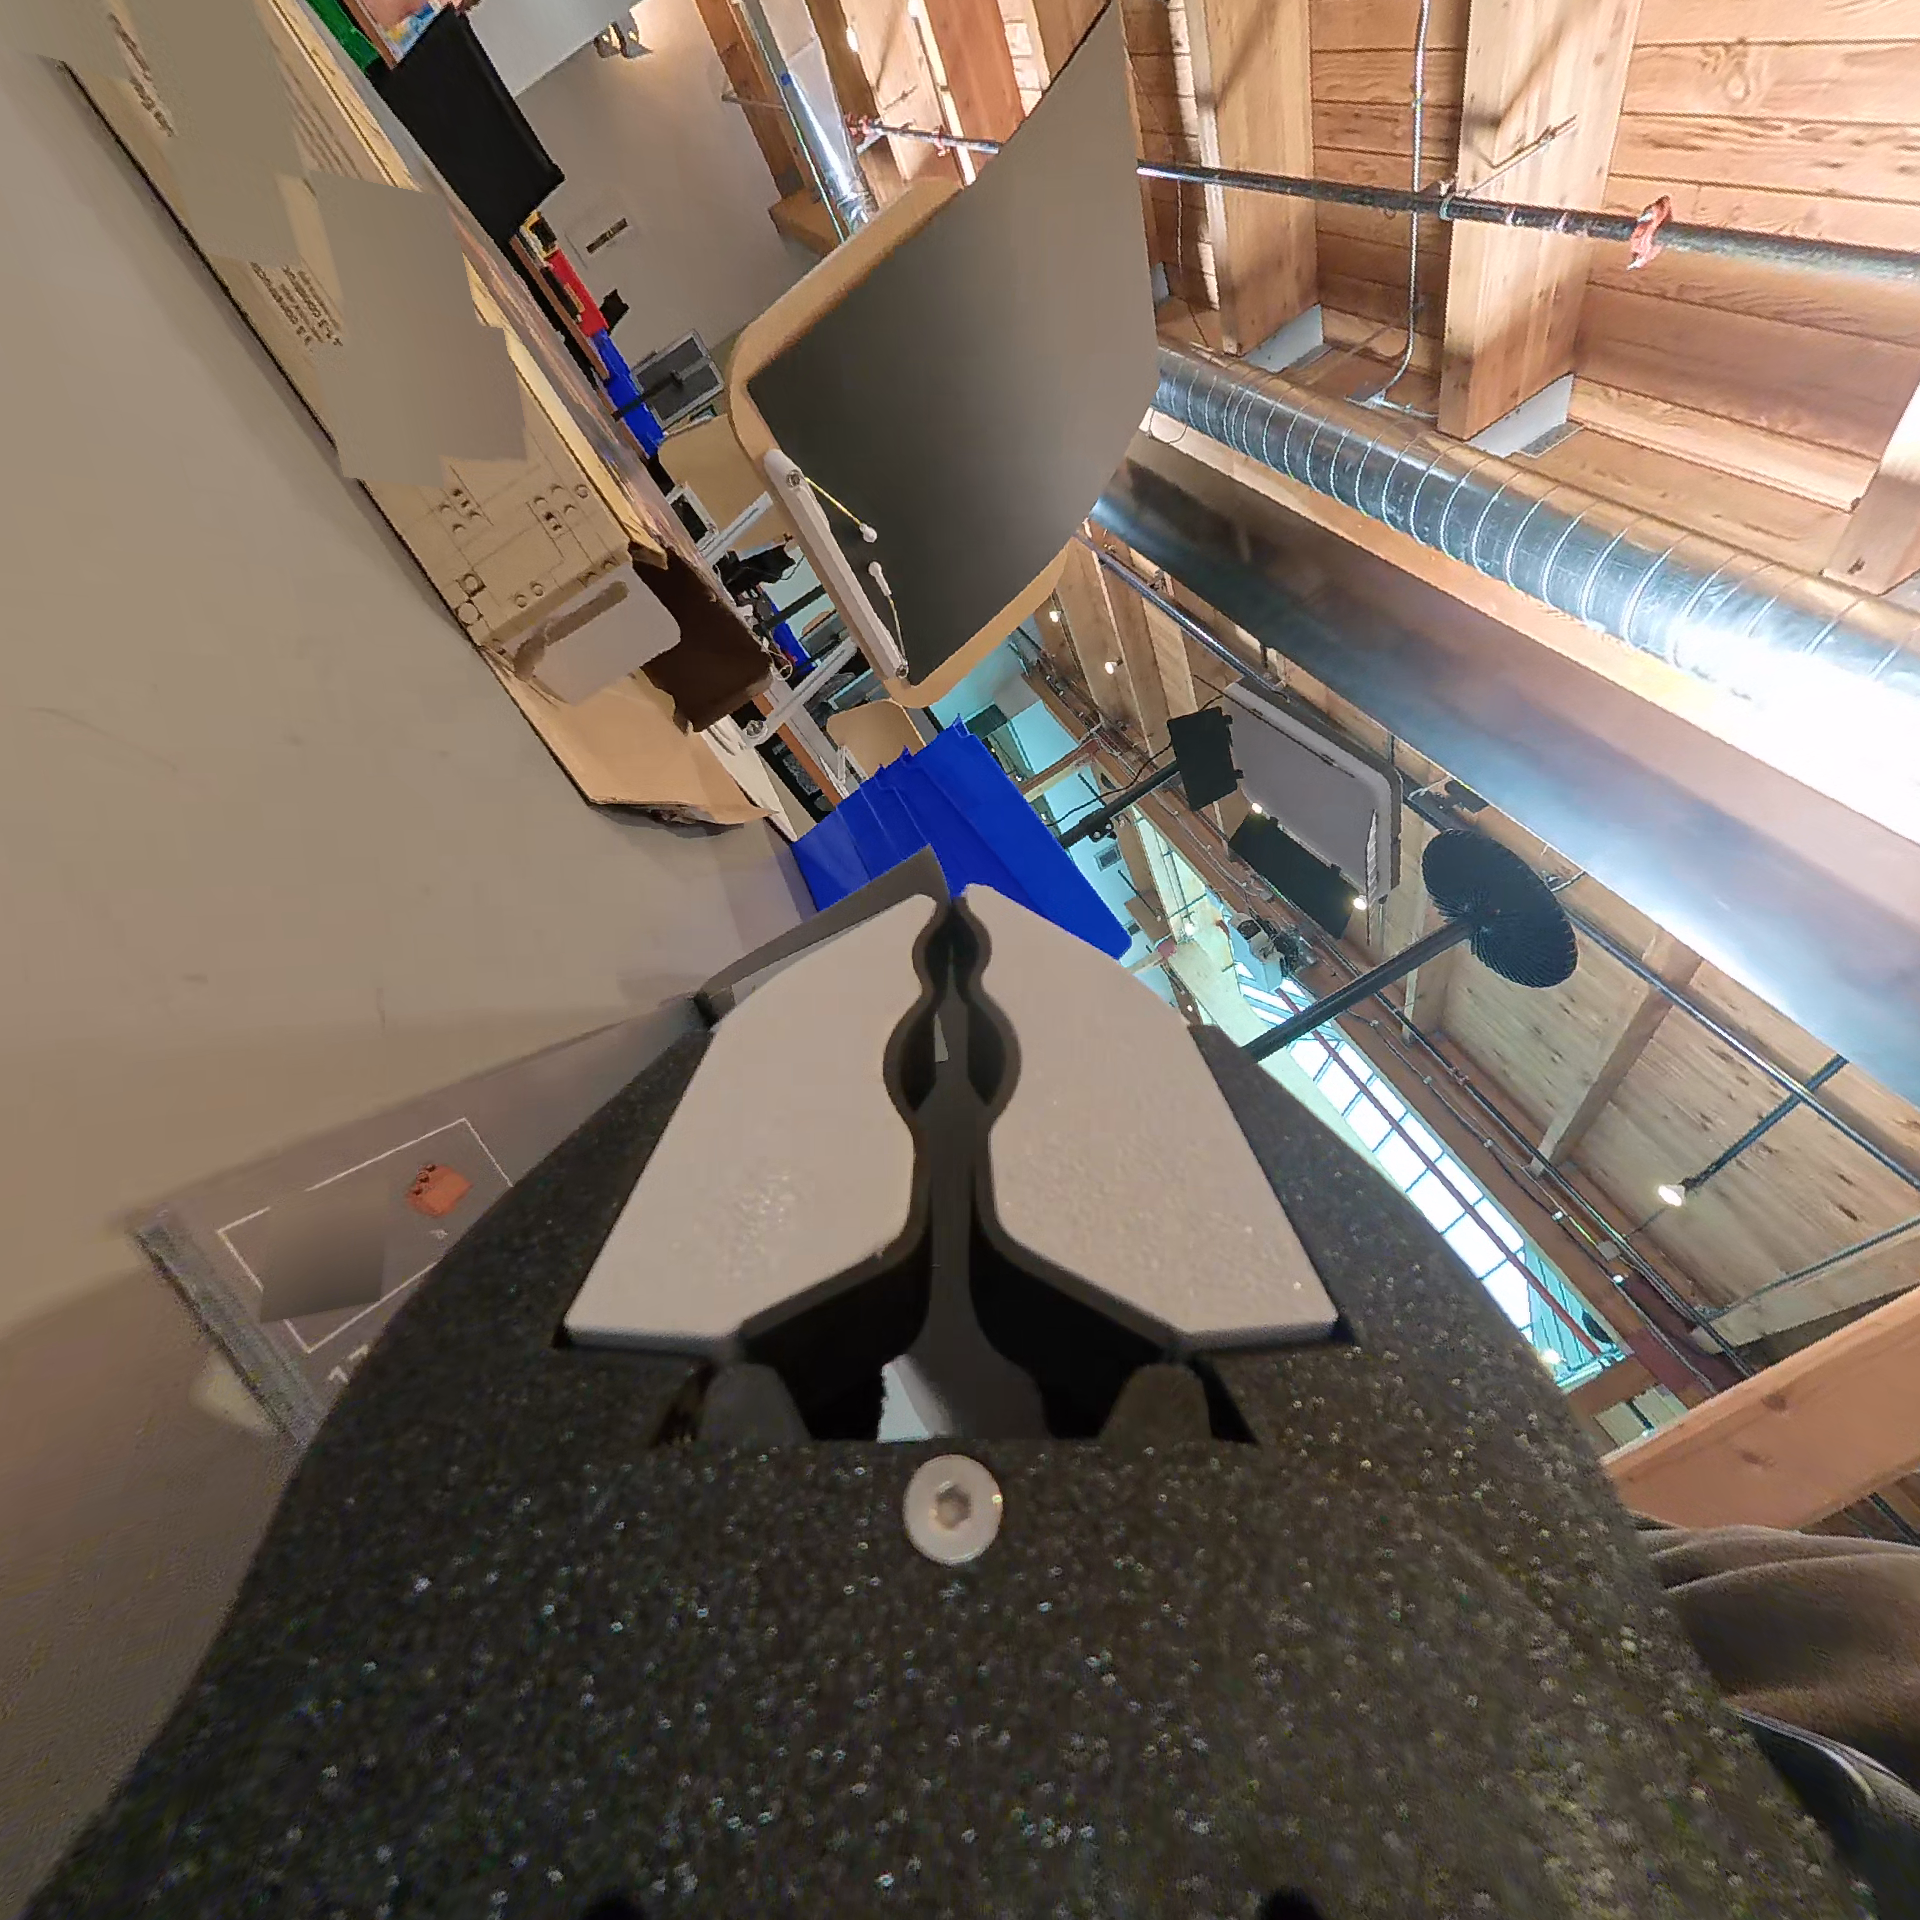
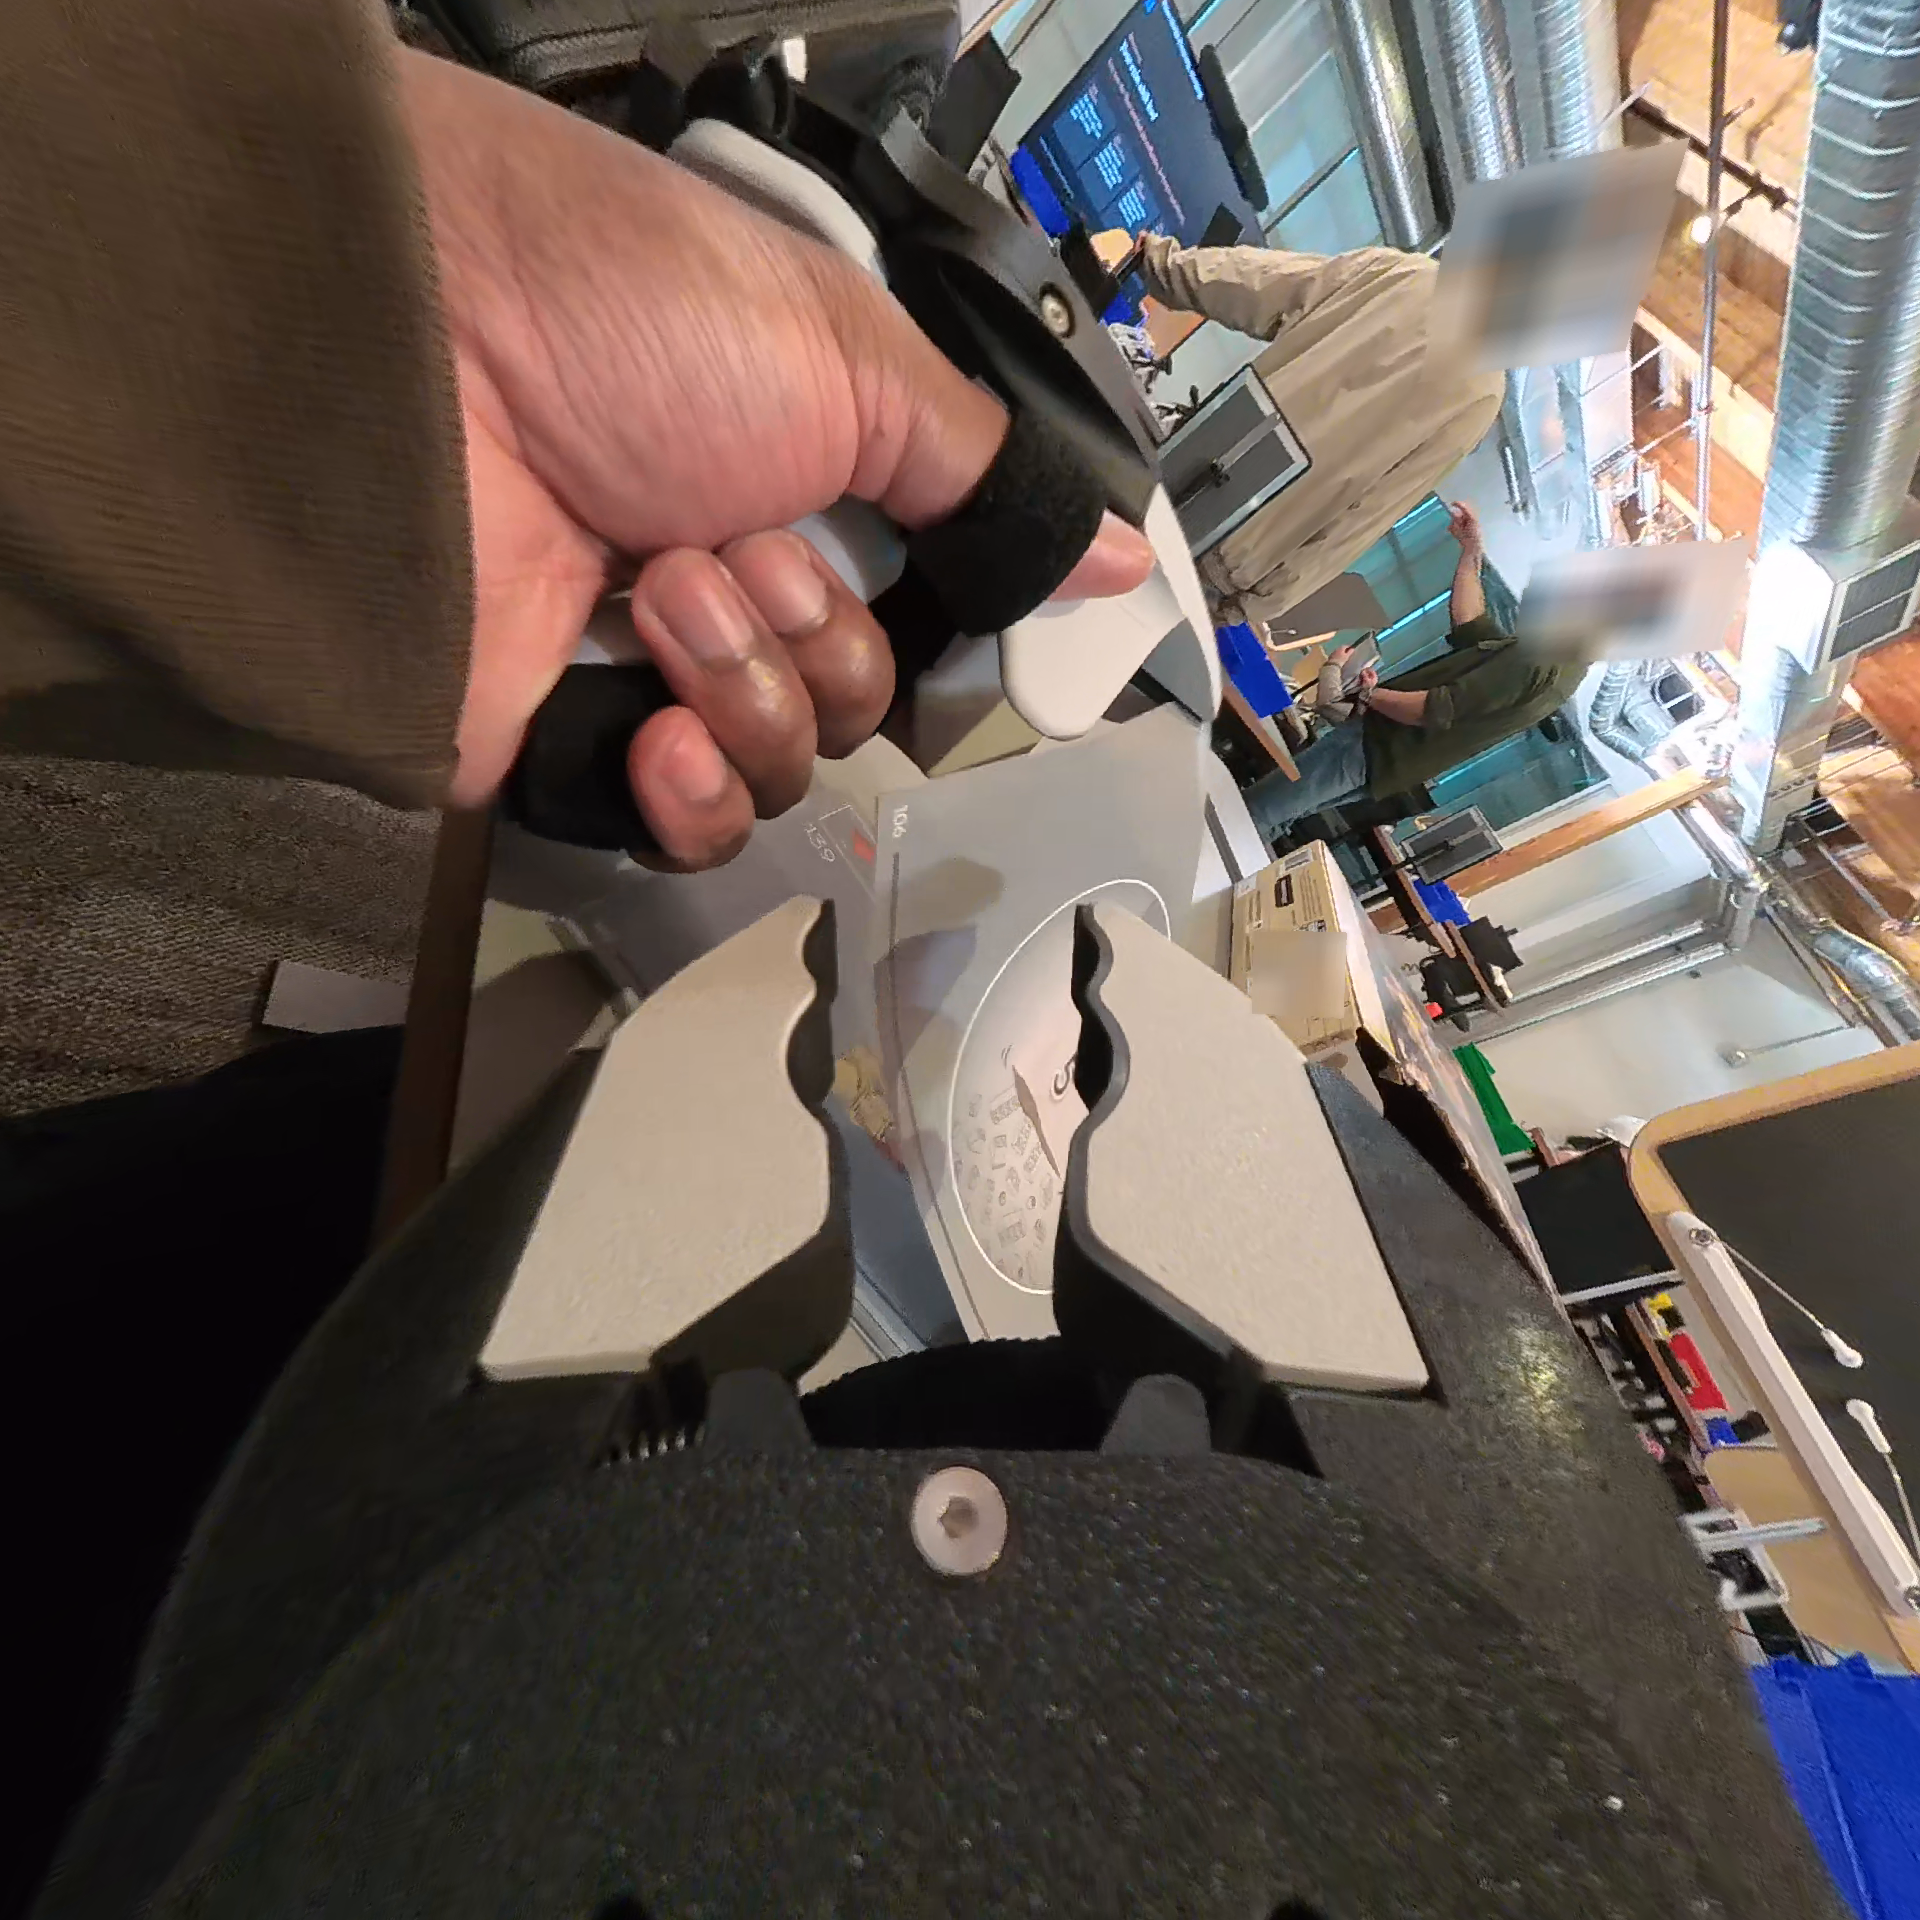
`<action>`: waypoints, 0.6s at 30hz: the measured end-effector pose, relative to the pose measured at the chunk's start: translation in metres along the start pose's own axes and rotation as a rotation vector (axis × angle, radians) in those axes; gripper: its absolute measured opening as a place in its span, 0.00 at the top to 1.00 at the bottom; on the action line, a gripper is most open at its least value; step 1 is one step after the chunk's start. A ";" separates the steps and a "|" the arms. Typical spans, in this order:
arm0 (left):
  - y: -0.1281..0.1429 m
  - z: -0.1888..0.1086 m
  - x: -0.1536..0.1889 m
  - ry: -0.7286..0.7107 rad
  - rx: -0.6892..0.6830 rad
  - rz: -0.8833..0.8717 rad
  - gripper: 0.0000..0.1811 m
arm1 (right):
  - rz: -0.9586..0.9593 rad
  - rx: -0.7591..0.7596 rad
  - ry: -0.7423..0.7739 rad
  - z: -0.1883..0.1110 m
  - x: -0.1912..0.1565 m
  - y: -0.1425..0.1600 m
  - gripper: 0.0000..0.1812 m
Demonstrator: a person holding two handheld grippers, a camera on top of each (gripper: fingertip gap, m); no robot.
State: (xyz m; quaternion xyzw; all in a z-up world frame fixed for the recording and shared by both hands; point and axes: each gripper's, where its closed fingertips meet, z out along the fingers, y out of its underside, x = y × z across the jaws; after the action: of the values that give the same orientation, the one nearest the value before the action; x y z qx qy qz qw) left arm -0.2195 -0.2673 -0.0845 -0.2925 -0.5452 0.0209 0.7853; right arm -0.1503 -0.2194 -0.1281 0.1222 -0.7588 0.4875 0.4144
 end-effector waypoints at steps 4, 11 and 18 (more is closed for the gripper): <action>-0.001 -0.001 -0.002 -0.004 0.002 -0.001 1.00 | 0.017 0.007 0.001 -0.001 0.002 0.000 0.77; -0.002 -0.002 -0.004 -0.006 0.004 -0.004 1.00 | 0.051 0.021 -0.001 -0.002 0.006 0.000 0.78; -0.001 -0.001 -0.004 -0.003 0.002 -0.004 1.00 | 0.071 0.019 -0.034 0.000 0.002 0.003 0.77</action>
State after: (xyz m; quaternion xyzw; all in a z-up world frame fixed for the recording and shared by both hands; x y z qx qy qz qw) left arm -0.2205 -0.2700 -0.0882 -0.2907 -0.5469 0.0206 0.7848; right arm -0.1536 -0.2178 -0.1286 0.1076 -0.7648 0.5071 0.3827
